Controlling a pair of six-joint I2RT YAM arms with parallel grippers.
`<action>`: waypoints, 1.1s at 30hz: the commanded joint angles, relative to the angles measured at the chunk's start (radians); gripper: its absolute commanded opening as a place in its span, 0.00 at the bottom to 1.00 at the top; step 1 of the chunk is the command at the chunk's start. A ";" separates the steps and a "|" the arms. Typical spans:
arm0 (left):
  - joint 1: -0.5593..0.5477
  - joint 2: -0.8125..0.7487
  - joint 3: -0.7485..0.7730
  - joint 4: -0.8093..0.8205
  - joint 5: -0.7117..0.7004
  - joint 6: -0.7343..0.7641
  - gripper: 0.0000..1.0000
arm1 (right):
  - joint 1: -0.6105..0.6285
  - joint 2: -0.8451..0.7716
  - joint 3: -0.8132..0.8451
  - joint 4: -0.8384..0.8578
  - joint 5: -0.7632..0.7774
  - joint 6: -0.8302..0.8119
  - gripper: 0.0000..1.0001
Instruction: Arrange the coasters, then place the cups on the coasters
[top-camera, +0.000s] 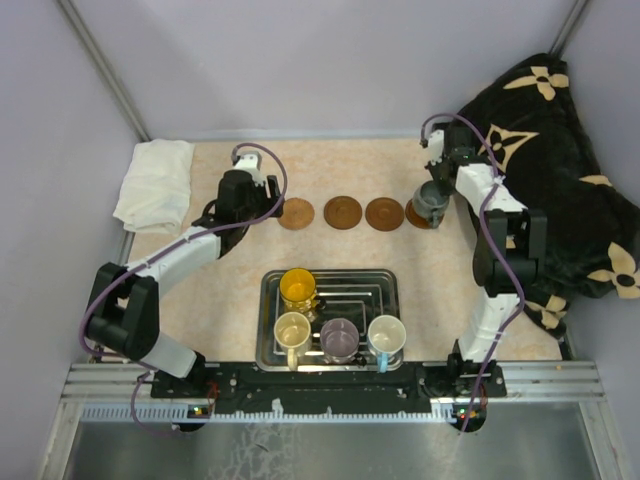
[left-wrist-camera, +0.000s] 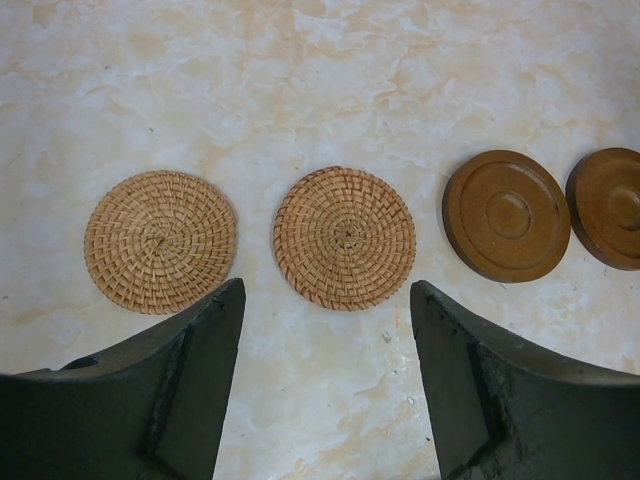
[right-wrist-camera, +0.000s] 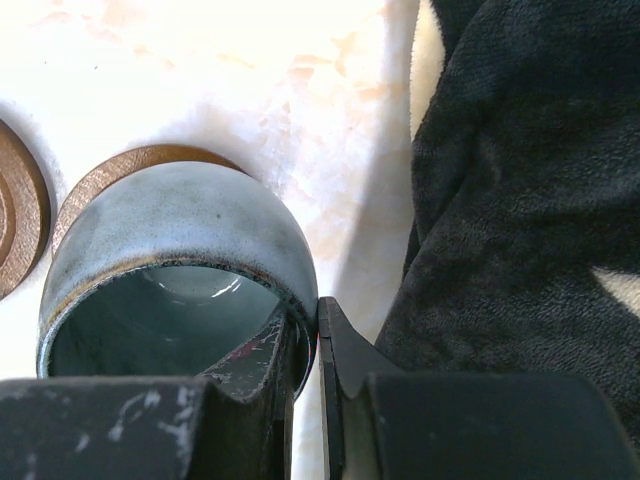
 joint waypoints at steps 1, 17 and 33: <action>-0.005 0.017 0.018 0.019 -0.003 -0.012 0.74 | 0.010 -0.018 0.068 0.017 0.010 0.015 0.00; -0.005 0.009 0.019 0.013 -0.001 0.008 0.74 | 0.029 0.021 0.069 -0.007 0.047 0.021 0.00; -0.005 0.005 0.012 0.012 -0.025 0.016 0.74 | 0.042 0.070 0.100 -0.068 0.063 0.006 0.02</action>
